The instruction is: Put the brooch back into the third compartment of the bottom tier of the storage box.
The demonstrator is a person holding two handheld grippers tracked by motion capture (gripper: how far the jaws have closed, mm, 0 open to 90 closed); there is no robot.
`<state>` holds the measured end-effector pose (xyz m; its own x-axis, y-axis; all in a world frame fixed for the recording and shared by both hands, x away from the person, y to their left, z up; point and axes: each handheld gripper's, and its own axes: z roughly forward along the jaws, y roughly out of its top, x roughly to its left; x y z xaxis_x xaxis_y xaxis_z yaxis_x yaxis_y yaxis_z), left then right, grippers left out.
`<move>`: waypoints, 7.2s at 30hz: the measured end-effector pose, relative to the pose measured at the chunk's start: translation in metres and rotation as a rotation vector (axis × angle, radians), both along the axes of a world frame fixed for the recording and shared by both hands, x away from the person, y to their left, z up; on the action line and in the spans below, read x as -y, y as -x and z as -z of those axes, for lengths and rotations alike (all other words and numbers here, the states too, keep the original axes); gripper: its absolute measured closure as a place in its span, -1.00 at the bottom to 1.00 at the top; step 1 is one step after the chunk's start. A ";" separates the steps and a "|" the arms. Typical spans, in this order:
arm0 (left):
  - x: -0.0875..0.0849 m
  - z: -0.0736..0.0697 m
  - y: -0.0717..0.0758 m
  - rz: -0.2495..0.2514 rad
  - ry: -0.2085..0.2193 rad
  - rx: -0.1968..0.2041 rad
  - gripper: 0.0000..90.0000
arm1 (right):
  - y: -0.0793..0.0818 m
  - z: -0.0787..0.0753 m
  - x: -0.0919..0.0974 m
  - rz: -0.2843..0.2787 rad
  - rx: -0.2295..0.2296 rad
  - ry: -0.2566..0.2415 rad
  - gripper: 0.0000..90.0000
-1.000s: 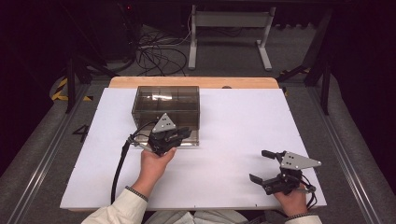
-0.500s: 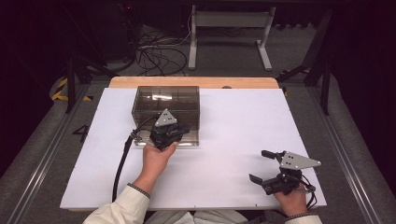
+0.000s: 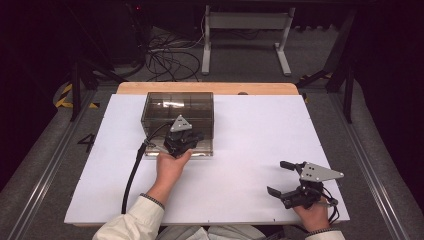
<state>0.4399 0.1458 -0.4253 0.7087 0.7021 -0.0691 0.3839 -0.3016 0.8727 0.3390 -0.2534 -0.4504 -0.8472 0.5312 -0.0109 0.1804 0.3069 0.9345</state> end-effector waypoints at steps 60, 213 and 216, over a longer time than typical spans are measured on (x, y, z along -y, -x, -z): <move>0.002 0.021 -0.011 -0.010 -0.076 -0.112 0.46 | 0.000 0.000 0.001 0.000 -0.004 -0.004 -0.97; -0.126 0.041 0.131 0.004 0.066 0.142 -0.87 | -0.001 0.003 -0.001 -0.019 -0.023 0.007 -0.97; -0.125 0.041 0.131 0.009 0.065 0.144 -0.87 | -0.001 0.003 -0.001 -0.019 -0.024 0.007 -0.97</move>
<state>0.3085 0.2707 -0.4660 0.7208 0.6930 -0.0116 0.2511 -0.2455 0.9363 0.3396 -0.2523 -0.4534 -0.8573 0.5147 0.0058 0.1966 0.3170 0.9278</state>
